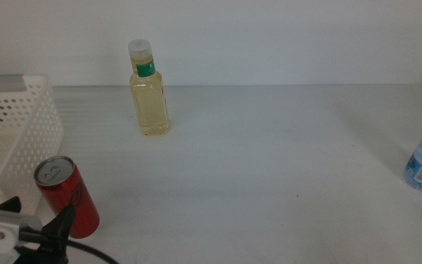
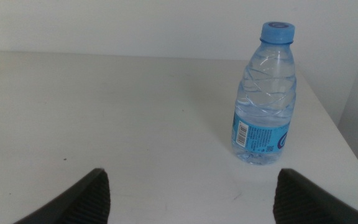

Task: Use arms to grab the bottles and put them into the dustbin to the left of the table.

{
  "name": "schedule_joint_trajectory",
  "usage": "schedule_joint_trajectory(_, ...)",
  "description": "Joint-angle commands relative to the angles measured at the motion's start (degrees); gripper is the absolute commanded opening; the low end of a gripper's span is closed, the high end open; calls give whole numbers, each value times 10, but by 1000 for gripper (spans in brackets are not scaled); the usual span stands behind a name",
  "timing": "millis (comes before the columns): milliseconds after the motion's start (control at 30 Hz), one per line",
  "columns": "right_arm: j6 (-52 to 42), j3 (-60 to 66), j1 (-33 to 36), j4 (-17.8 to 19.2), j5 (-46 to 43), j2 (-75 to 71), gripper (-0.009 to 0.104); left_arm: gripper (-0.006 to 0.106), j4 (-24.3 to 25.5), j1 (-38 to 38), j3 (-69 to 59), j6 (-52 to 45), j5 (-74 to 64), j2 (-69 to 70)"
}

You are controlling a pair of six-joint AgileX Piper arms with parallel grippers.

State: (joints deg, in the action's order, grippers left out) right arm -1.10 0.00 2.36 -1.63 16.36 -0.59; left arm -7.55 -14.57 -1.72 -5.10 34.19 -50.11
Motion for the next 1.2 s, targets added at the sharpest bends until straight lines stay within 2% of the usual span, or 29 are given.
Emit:
schedule_joint_trajectory(0,-9,-15,-3,5,-44,-15,76,89,2,-4,-4,14,84,-28)
schedule_joint_trajectory(633,-9,-15,-3,5,-44,-15,76,89,8,-4,-4,68,315,-234)
schedule_joint_trajectory(1167,-9,-15,-3,5,-44,-15,76,89,23,-4,-4,97,378,-239)
